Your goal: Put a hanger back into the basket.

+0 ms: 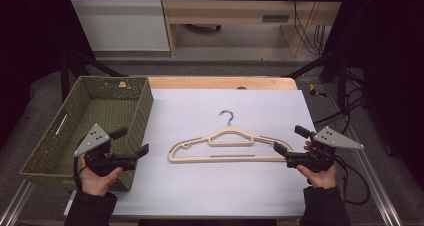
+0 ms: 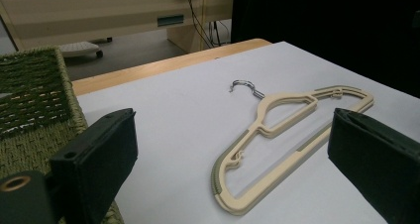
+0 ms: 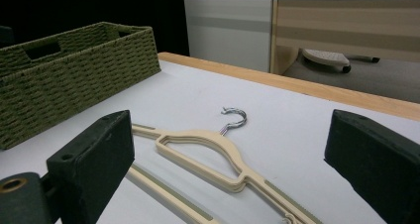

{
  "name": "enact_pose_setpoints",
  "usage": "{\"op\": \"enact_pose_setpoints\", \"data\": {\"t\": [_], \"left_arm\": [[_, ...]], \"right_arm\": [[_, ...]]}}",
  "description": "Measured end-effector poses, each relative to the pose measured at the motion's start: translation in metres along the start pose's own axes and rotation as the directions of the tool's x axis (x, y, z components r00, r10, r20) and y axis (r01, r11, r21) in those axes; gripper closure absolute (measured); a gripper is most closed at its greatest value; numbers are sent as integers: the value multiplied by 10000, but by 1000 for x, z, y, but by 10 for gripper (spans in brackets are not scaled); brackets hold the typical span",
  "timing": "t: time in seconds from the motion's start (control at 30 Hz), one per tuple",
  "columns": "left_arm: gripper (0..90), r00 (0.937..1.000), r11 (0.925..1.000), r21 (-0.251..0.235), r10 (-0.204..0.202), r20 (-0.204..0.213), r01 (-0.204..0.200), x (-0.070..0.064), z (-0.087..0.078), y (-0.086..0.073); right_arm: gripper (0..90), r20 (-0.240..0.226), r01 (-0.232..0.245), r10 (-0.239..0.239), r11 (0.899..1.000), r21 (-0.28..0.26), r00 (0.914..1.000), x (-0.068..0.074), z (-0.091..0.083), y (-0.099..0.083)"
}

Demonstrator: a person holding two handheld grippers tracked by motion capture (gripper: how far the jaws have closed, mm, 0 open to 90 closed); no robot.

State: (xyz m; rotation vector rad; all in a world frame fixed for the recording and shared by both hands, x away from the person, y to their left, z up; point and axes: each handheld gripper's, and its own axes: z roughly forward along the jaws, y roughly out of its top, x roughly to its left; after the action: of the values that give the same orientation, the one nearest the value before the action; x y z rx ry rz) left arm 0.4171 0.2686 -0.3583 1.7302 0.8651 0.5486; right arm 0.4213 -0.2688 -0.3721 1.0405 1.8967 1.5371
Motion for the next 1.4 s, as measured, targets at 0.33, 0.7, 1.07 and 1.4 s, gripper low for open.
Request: {"op": "enact_pose_setpoints", "data": {"t": [0.33,0.7,1.07,1.4], "left_arm": [[57,9996,9995,259,160,244,-166,-7,6,2],[79,9975,9958,812,373,596,-421,-19,30,11],[100,9902,9753,2006,687,1215,-923,-33,83,16],[115,9893,9404,3262,538,1358,-959,-29,136,3]], "right_arm": [[64,-4,24,-24,9995,301,10000,1,6,-2],[72,-254,101,-90,9990,437,9996,10,14,-2],[75,-417,151,-135,9991,385,9990,14,15,0],[75,-483,165,-141,9986,501,9987,15,17,-1]]}}
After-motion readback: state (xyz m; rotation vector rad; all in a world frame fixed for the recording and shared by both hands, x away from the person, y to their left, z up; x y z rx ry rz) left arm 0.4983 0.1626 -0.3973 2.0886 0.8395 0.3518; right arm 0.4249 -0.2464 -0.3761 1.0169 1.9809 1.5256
